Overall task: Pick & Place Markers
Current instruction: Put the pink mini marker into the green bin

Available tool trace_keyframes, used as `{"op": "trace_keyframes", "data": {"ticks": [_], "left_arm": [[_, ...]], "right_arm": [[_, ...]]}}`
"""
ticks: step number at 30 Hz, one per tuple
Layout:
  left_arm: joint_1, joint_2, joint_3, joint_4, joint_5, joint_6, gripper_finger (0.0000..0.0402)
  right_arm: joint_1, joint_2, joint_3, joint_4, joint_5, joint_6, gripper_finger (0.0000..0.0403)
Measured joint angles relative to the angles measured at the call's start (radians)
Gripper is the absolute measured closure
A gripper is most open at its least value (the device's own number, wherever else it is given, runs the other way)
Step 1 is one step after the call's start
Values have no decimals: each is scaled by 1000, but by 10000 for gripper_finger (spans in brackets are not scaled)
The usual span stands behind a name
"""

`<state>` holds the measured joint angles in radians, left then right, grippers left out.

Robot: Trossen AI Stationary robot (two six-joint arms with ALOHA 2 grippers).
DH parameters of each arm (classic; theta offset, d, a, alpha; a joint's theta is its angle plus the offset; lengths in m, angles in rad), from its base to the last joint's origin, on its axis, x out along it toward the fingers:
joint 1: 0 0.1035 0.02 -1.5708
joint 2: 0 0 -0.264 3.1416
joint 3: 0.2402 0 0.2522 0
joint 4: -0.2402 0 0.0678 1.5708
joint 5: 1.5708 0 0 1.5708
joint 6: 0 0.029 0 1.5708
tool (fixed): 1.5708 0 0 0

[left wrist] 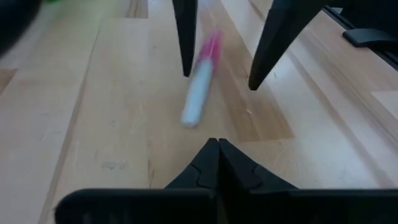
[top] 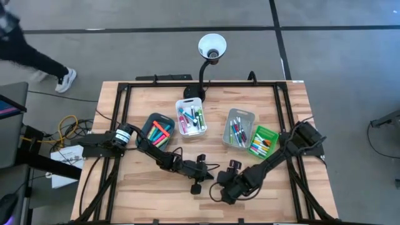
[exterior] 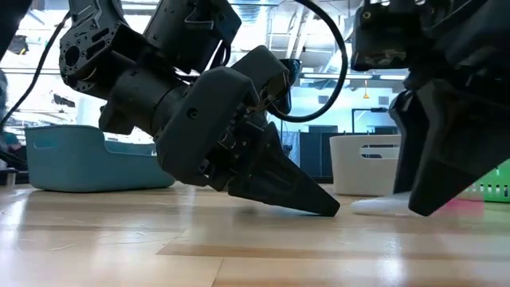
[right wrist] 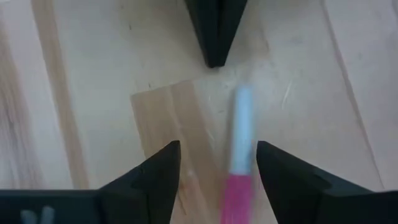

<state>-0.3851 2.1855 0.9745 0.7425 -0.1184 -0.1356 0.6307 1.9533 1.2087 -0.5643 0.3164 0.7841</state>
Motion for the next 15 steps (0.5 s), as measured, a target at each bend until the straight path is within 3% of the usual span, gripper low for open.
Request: {"op": "trace_keyframes", "data": {"ticks": [15], "left_arm": [[0,-1,0,8,23,-3,397]], "right_arm": [[-54,10,1,-72,-32,-26,249]]}}
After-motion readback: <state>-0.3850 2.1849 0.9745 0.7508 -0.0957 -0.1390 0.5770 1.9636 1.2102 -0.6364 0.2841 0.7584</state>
